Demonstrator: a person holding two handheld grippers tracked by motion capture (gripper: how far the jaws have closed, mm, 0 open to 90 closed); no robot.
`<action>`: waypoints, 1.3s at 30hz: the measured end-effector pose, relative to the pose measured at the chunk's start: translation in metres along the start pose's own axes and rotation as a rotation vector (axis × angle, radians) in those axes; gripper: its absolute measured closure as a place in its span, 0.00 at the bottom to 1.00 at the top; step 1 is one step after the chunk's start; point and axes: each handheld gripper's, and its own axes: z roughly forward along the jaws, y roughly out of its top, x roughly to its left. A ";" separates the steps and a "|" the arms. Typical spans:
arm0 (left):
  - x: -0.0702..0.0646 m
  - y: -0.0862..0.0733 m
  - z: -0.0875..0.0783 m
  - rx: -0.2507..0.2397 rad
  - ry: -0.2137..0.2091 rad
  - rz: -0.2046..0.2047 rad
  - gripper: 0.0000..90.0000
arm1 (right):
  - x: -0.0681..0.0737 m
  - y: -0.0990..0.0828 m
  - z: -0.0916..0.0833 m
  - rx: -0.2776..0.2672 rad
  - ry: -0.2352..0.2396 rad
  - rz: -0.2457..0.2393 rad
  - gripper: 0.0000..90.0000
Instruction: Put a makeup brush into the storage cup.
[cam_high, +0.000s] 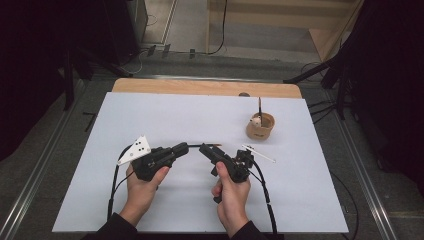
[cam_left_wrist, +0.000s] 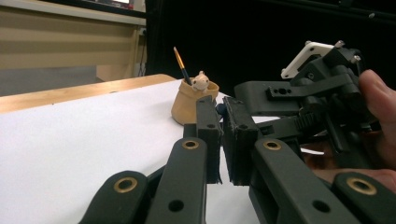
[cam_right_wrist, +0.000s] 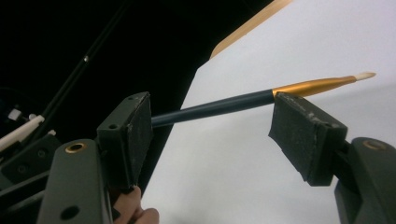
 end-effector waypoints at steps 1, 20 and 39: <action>0.000 -0.001 0.000 0.001 0.002 0.003 0.97 | -0.001 0.000 0.000 0.003 -0.002 0.011 0.34; -0.007 -0.006 0.004 -0.010 -0.043 0.037 0.97 | -0.011 0.001 0.003 0.004 0.007 0.121 0.34; -0.010 -0.017 0.020 0.183 -0.123 0.054 0.56 | -0.009 0.017 -0.013 -0.082 0.126 -0.080 0.93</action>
